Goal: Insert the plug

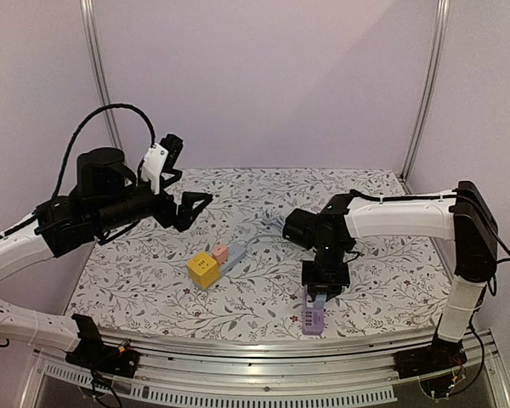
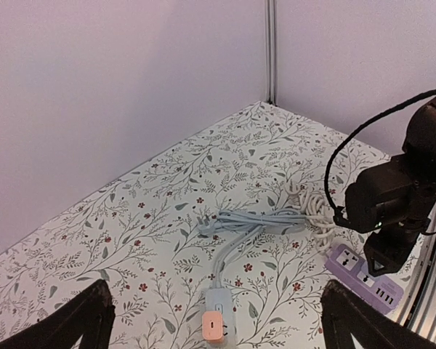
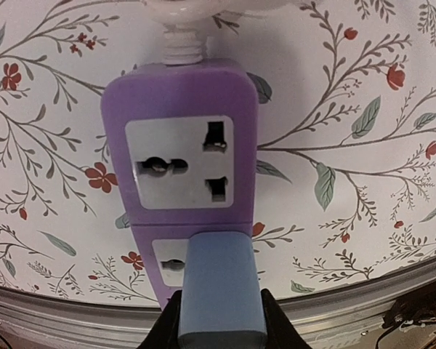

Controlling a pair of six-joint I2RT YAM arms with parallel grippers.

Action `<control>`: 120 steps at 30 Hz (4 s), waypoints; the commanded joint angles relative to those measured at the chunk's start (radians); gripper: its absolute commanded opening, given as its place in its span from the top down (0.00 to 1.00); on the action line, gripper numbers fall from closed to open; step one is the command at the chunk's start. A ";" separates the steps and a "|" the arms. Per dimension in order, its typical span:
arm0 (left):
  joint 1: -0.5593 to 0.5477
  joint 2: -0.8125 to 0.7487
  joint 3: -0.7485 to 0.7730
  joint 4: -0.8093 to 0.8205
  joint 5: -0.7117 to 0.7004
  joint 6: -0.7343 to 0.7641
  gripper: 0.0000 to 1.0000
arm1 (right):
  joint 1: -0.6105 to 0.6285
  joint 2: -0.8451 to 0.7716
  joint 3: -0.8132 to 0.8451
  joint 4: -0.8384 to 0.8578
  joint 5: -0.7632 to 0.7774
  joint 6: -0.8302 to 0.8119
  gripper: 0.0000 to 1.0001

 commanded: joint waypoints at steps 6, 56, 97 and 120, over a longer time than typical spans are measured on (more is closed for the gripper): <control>-0.007 -0.019 -0.004 -0.017 -0.004 0.009 0.01 | 0.010 0.155 -0.068 0.152 -0.037 0.001 1.00; -0.013 -0.011 -0.013 0.000 0.038 0.004 0.00 | -0.009 0.046 0.445 -0.257 0.170 -0.037 0.05; 0.326 -0.204 0.071 -0.239 -0.436 0.135 0.01 | -0.517 -0.491 0.213 0.392 0.195 -0.375 0.01; 0.732 -0.312 -0.163 -0.100 -0.248 -0.443 0.01 | -0.656 -0.628 0.077 0.464 0.152 -0.376 0.01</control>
